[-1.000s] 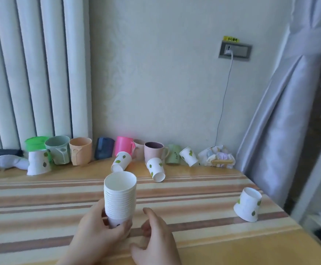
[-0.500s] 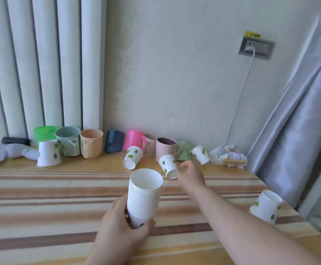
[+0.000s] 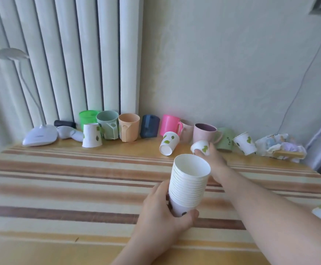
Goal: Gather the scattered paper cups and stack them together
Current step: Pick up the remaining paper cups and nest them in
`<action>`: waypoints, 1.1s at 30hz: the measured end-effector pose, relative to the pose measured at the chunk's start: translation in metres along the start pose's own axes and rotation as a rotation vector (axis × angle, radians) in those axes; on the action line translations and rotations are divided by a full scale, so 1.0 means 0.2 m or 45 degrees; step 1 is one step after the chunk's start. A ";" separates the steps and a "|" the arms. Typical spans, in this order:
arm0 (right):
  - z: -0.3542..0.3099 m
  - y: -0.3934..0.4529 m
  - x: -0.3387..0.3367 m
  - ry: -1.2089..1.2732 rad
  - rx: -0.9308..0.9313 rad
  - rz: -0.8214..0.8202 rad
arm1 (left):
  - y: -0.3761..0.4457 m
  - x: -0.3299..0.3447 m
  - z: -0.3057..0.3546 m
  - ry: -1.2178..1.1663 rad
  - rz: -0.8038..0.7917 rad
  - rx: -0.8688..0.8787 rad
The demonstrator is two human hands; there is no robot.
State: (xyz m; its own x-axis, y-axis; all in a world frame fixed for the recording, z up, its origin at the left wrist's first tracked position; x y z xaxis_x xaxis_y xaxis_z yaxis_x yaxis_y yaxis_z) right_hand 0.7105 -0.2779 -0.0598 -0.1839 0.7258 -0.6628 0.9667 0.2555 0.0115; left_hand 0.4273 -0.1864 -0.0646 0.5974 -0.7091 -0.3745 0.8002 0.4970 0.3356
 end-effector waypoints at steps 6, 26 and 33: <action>0.14 -0.28 -0.10 0.599 0.032 -0.033 | -0.01 -0.01 0.03 0.013 -0.038 -0.029; -0.39 -1.11 -0.30 0.721 -0.436 -0.283 | -0.06 -0.03 0.08 0.154 -0.077 -0.051; -0.06 -1.06 -0.18 -0.003 -0.358 -0.462 | -0.03 -0.15 0.03 0.150 0.050 -0.088</action>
State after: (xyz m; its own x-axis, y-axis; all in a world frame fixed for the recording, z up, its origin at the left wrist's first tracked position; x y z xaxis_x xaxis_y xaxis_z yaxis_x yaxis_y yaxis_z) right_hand 0.5092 -0.3497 -0.0298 -0.5012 0.5559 -0.6632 0.7539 0.6567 -0.0194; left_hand 0.4039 -0.1715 -0.0510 0.6270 -0.6266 -0.4629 0.7754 0.5593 0.2932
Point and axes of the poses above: each hand's wrist, its own y-axis towards the middle knuckle, its own x-axis out of the palm, z = x × y, the point moved 8 cm from there along y, towards the middle knuckle
